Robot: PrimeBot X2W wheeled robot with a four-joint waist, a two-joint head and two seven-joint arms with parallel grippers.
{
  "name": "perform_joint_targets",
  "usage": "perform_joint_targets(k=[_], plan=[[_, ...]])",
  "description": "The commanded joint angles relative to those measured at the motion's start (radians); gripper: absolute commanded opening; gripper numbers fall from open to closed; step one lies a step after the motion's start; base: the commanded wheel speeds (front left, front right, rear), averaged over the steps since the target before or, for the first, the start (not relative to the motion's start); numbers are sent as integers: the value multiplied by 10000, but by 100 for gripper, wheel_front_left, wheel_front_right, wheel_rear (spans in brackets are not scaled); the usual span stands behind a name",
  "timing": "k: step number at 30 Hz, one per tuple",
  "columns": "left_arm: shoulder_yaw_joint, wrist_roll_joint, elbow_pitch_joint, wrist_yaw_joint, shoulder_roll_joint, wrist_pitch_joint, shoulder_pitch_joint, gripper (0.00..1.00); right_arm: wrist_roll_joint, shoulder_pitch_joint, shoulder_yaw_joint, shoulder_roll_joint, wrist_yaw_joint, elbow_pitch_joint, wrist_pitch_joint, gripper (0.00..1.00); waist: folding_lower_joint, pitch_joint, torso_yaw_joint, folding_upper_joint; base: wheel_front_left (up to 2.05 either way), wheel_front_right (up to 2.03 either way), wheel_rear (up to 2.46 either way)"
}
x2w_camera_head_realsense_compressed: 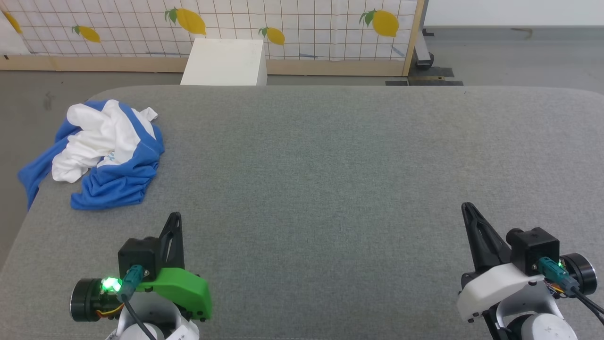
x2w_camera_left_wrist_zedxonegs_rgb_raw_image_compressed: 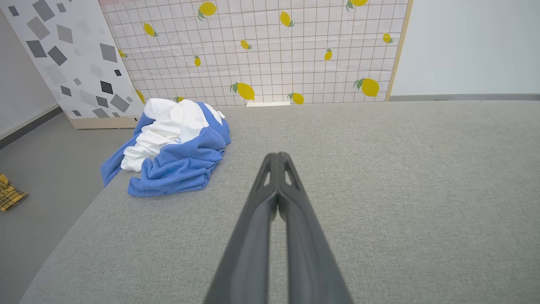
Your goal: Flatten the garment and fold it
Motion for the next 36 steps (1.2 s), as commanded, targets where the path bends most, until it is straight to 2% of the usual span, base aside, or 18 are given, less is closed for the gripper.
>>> perform_joint_targets(k=[1, 10, 11, 25, 36], plan=[[28, 128, -30, 64, -43, 12, 143, 0, -51, 83, 14, 26, -17, -53, -1, 0, 0, 0, 0, 0, 0, 0, 0], [28, 128, -30, 64, -43, 12, 143, 0, -51, 83, 14, 26, -17, -53, -1, 0, 0, 0, 0, 0, 0, 0, 0], [3, -1, 0, 0, 0, -1, 0, 100, 1, 0, 4, 0, 0, 0, 0, 100, 0, 0, 0, 0, 0, 0, 0], [-222, -204, 156, 104, -1, -196, -96, 100, 151, -32, 5, -1, -1, 95, -152, 100, 0, 1, 61, 0, 0, 0, 0], [-366, -391, 320, 234, 34, -427, -190, 100, 280, -74, 33, 1, -3, 202, -321, 100, 0, 0, 473, 0, 0, 0, 0]])
